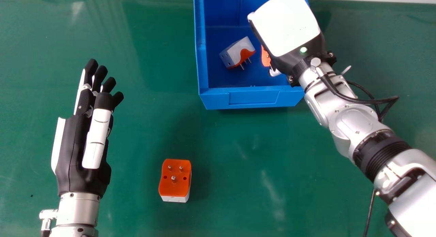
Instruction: Pick all objects and put in blue box
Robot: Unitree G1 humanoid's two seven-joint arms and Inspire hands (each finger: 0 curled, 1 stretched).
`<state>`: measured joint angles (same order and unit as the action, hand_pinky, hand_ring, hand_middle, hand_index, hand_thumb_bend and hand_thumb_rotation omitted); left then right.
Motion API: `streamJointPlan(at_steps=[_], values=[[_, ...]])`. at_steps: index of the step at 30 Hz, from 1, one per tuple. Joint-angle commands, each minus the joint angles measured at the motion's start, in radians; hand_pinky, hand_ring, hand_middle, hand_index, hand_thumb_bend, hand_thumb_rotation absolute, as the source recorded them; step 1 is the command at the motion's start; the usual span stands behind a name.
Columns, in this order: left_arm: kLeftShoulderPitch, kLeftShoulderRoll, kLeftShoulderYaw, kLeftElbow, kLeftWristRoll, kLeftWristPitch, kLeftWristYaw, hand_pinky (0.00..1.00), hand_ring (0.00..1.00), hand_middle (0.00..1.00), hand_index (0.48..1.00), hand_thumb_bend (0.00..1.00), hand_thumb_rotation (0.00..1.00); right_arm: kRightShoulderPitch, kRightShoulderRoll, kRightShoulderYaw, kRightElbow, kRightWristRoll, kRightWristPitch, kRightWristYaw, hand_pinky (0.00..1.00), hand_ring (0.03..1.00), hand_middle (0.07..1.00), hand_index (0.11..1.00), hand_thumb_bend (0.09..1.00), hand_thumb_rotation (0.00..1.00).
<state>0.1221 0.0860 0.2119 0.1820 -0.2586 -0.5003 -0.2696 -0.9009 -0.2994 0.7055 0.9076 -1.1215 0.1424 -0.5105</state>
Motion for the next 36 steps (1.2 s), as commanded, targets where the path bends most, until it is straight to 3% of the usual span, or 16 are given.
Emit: streamJointPlan(at_steps=[1,2,7,8,11,12,14,15,24,28,36], values=[[-0.004,0.002,0.0,-0.008,-0.001,-0.022,-0.005,0.92,0.96,0.98,0.972,0.74,0.79,-0.002,-0.014,0.001,-0.041,-0.01,0.029,0.006,0.39,0.524,0.583,0.594,0.566,0.01],[-0.004,0.001,0.001,-0.008,-0.001,-0.022,-0.004,0.92,0.96,0.98,0.971,0.73,0.79,0.001,-0.016,0.002,-0.049,-0.013,0.035,0.006,0.49,0.613,0.667,0.669,0.644,0.06],[0.0,0.001,-0.001,-0.016,-0.004,-0.016,-0.006,0.92,0.96,0.98,0.971,0.73,0.79,0.014,-0.018,0.003,-0.07,-0.017,0.064,-0.008,0.49,0.613,0.667,0.669,0.644,0.06],[-0.001,0.001,-0.001,-0.016,-0.004,-0.014,-0.005,0.92,0.96,0.98,0.971,0.73,0.79,0.016,-0.017,0.0,-0.07,-0.016,0.069,-0.013,0.57,0.691,0.733,0.735,0.706,0.1],[-0.005,0.002,-0.001,-0.012,-0.006,-0.015,-0.008,0.92,0.96,0.98,0.971,0.73,0.79,0.019,-0.012,-0.004,-0.071,-0.018,0.091,-0.022,0.57,0.691,0.733,0.735,0.706,0.1],[-0.005,0.002,-0.001,-0.011,-0.006,-0.016,-0.009,0.92,0.96,0.98,0.971,0.73,0.79,0.019,-0.011,-0.003,-0.071,-0.019,0.098,-0.021,0.66,0.753,0.787,0.788,0.752,0.12],[-0.006,0.003,0.0,-0.012,-0.002,-0.013,-0.007,0.92,0.96,0.98,0.971,0.73,0.79,0.02,-0.01,-0.002,-0.074,-0.023,0.113,-0.023,0.66,0.753,0.787,0.788,0.752,0.12],[-0.006,0.002,0.0,-0.011,-0.001,-0.013,-0.007,0.92,0.96,0.98,0.972,0.73,0.79,0.021,-0.01,0.0,-0.077,-0.025,0.12,-0.024,0.73,0.802,0.83,0.831,0.783,0.14],[-0.009,0.001,0.002,-0.005,-0.005,-0.022,-0.012,0.92,0.96,0.98,0.973,0.73,0.79,0.058,-0.015,-0.036,-0.183,-0.004,0.148,-0.034,0.86,0.899,0.913,0.914,0.852,0.2],[-0.003,0.0,0.001,-0.015,-0.002,-0.016,-0.009,0.92,0.96,0.98,0.973,0.73,0.79,0.153,-0.043,-0.09,-0.404,0.019,0.16,0.022,0.86,0.899,0.913,0.914,0.852,0.2],[0.003,0.0,0.001,-0.028,-0.016,-0.007,-0.019,0.92,0.96,0.98,0.975,0.73,0.79,0.46,-0.022,-0.225,-0.968,0.066,0.232,0.204,0.93,0.949,0.956,0.956,0.909,0.23]])
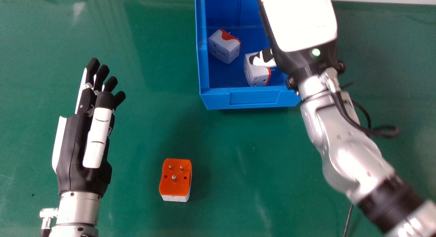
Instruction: Pick all objects and put in blue box
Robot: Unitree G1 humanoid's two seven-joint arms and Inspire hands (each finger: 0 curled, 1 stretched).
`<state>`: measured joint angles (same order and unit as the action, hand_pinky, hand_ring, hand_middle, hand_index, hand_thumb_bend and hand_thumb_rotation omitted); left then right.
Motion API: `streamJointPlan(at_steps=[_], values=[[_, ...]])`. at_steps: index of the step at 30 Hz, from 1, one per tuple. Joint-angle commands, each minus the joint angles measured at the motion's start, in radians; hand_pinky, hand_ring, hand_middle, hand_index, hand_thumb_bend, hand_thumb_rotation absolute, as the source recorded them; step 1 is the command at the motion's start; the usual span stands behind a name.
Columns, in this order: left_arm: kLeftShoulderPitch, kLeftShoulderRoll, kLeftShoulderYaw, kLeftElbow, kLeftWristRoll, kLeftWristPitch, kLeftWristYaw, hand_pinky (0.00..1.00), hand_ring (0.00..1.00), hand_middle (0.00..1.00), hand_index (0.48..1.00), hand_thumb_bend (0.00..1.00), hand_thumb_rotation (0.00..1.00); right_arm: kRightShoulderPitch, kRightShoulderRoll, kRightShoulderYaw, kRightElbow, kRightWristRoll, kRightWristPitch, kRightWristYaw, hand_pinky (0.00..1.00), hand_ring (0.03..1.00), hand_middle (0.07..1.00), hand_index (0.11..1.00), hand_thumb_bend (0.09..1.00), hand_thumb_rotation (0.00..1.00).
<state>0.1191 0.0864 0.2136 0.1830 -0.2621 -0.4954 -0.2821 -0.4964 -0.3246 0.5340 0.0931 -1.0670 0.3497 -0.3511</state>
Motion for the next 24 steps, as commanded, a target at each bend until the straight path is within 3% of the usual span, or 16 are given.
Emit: streamJointPlan(at_steps=[1,8,13,16,24], values=[[0.006,0.0,0.0,-0.03,-0.015,-0.011,-0.008,0.92,0.96,0.98,0.975,0.73,0.79,0.084,0.007,-0.063,-0.201,0.017,0.027,0.066,0.93,0.949,0.956,0.956,0.909,0.23],[0.003,0.006,0.002,-0.028,-0.017,-0.011,-0.009,0.92,0.96,0.98,0.975,0.73,0.79,0.357,0.033,-0.082,-0.629,-0.036,0.087,0.32,0.94,0.959,0.965,0.965,0.912,0.24],[-0.002,0.012,0.002,-0.024,-0.017,-0.008,-0.013,0.92,0.96,0.98,0.976,0.73,0.79,0.469,0.059,-0.085,-0.858,-0.082,0.115,0.579,0.95,0.967,0.972,0.972,0.912,0.26],[-0.006,0.01,0.002,-0.018,-0.01,-0.017,-0.01,0.92,0.96,0.98,0.974,0.73,0.79,0.491,0.069,-0.1,-0.934,-0.113,0.097,0.698,0.93,0.974,0.978,0.978,0.911,0.28],[-0.007,0.008,0.0,-0.026,0.001,-0.007,0.004,0.93,0.96,0.98,0.974,0.73,0.79,0.508,0.087,-0.147,-1.023,-0.158,0.024,0.927,0.91,0.979,0.982,0.982,0.916,0.3]])
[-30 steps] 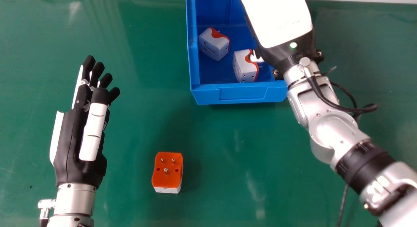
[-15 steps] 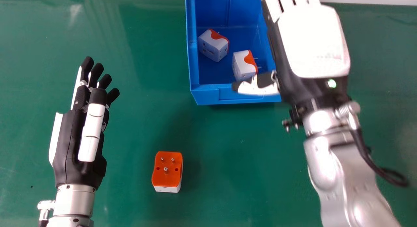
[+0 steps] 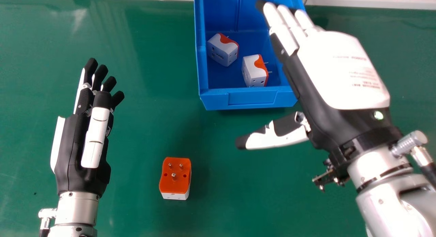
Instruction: Pick all objects and put in blue box
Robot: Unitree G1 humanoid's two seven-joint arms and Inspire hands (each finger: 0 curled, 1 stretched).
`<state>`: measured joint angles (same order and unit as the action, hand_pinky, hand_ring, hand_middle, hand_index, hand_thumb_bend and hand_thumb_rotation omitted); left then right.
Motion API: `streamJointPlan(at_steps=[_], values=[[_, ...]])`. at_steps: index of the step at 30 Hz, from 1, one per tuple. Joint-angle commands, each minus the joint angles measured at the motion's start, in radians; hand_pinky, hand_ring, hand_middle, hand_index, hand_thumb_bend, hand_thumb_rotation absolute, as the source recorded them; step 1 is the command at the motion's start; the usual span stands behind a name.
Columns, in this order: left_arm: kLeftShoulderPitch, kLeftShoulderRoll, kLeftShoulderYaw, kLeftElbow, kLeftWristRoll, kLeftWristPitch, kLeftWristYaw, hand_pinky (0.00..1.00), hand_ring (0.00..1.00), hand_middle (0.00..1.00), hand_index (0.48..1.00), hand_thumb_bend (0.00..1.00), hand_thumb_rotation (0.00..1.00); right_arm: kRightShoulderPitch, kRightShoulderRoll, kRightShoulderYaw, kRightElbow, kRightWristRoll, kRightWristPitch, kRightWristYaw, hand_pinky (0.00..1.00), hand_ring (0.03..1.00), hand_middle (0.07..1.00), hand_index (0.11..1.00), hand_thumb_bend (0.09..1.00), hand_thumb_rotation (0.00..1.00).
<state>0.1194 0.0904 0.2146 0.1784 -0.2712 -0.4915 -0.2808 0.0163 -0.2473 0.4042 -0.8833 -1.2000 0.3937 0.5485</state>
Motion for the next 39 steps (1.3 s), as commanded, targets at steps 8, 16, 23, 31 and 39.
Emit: streamJointPlan(at_steps=[8,16,23,31,39], values=[[-0.013,0.003,0.002,-0.009,-0.001,-0.017,-0.002,0.92,0.96,0.98,0.977,0.75,0.79,0.003,0.079,-0.047,-0.111,0.056,-0.064,0.181,0.86,0.981,0.991,0.991,0.934,0.37],[-0.015,0.007,0.005,-0.007,0.0,-0.012,-0.002,0.92,0.96,0.98,0.976,0.75,0.79,0.004,0.128,-0.036,-0.092,0.206,-0.105,0.164,0.84,0.97,0.991,0.993,0.933,0.37],[-0.014,0.011,0.003,-0.004,0.008,-0.022,-0.006,0.92,0.96,0.98,0.975,0.75,0.78,-0.016,0.133,-0.019,-0.096,0.188,-0.099,0.242,0.81,0.947,0.975,0.992,0.933,0.35],[-0.013,0.01,0.003,-0.007,0.007,-0.018,-0.003,0.92,0.95,0.98,0.974,0.76,0.79,-0.01,0.144,-0.006,-0.076,0.187,-0.109,0.237,0.74,0.875,0.915,0.943,0.933,0.31],[-0.019,0.015,0.005,0.002,0.001,-0.018,-0.01,0.92,0.96,0.98,0.976,0.77,0.79,0.005,0.151,0.019,-0.002,0.224,-0.147,0.157,0.65,0.782,0.84,0.878,0.925,0.26]])
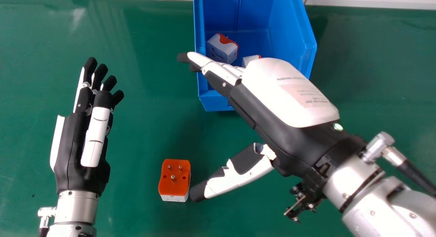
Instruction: Pick all objects and put in blue box
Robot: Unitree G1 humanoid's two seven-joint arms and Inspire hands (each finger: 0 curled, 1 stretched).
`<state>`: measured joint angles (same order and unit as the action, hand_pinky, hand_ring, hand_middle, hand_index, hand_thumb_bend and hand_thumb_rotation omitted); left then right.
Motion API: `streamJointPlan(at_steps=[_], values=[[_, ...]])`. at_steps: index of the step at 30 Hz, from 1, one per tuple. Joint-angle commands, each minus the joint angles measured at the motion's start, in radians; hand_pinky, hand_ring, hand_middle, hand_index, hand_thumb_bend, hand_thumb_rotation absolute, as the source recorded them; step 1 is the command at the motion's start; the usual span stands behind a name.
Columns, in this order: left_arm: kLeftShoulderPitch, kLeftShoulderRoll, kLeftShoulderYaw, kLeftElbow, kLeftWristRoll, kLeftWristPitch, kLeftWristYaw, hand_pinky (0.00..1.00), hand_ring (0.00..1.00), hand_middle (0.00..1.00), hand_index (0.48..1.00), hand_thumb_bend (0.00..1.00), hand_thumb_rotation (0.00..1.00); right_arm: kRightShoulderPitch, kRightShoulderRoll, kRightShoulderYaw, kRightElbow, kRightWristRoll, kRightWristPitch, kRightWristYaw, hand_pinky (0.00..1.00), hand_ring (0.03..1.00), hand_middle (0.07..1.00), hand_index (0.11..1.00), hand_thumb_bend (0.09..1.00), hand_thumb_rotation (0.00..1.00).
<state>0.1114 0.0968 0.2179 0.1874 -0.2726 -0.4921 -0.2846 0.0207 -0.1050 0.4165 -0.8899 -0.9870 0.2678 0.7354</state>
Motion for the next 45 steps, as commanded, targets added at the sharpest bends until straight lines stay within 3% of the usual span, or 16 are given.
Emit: streamJointPlan(at_steps=[1,6,10,16,22,31,35,41,45], values=[[-0.011,0.009,0.002,-0.007,0.003,-0.016,-0.005,0.92,0.96,0.98,0.976,0.77,0.79,0.003,0.008,0.01,0.017,0.018,-0.024,-0.037,0.65,0.782,0.84,0.878,0.925,0.26],[-0.012,0.012,0.003,-0.002,0.009,-0.022,-0.005,0.92,0.96,0.98,0.977,0.77,0.79,0.007,-0.009,0.026,0.118,0.081,-0.063,-0.087,0.63,0.761,0.829,0.865,0.923,0.25],[-0.012,0.012,0.005,-0.001,0.007,-0.027,-0.006,0.92,0.96,0.98,0.979,0.77,0.79,0.024,-0.012,0.041,0.248,0.141,-0.121,-0.2,0.61,0.746,0.822,0.852,0.904,0.24],[-0.005,0.015,0.002,-0.014,0.016,-0.015,0.0,0.92,0.96,0.99,0.981,0.77,0.79,0.04,-0.028,0.067,0.399,0.199,-0.222,-0.351,0.63,0.757,0.826,0.854,0.886,0.24],[-0.007,0.017,0.005,-0.009,0.003,-0.015,-0.011,0.93,0.96,0.99,0.985,0.78,0.8,0.038,-0.051,0.104,0.516,0.214,-0.302,-0.453,0.66,0.791,0.846,0.878,0.865,0.25],[-0.007,0.021,0.006,-0.01,0.003,-0.01,-0.008,0.93,0.96,0.99,0.986,0.79,0.8,0.037,-0.061,0.133,0.58,0.205,-0.319,-0.498,0.7,0.854,0.892,0.915,0.848,0.28],[-0.008,0.018,0.008,-0.007,0.001,-0.019,-0.007,0.93,0.96,0.99,0.986,0.79,0.8,0.04,-0.058,0.145,0.61,0.211,-0.33,-0.531,0.71,0.87,0.905,0.923,0.845,0.29],[-0.011,0.02,0.009,-0.011,-0.012,-0.001,-0.01,0.93,0.96,0.99,0.986,0.79,0.8,0.029,-0.053,0.146,0.731,0.236,-0.435,-0.666,0.73,0.895,0.923,0.936,0.833,0.31],[-0.012,0.02,0.01,-0.008,-0.012,-0.006,-0.013,0.93,0.96,0.99,0.986,0.79,0.79,-0.002,-0.049,0.134,0.855,0.261,-0.526,-0.774,0.73,0.901,0.926,0.938,0.829,0.31]])
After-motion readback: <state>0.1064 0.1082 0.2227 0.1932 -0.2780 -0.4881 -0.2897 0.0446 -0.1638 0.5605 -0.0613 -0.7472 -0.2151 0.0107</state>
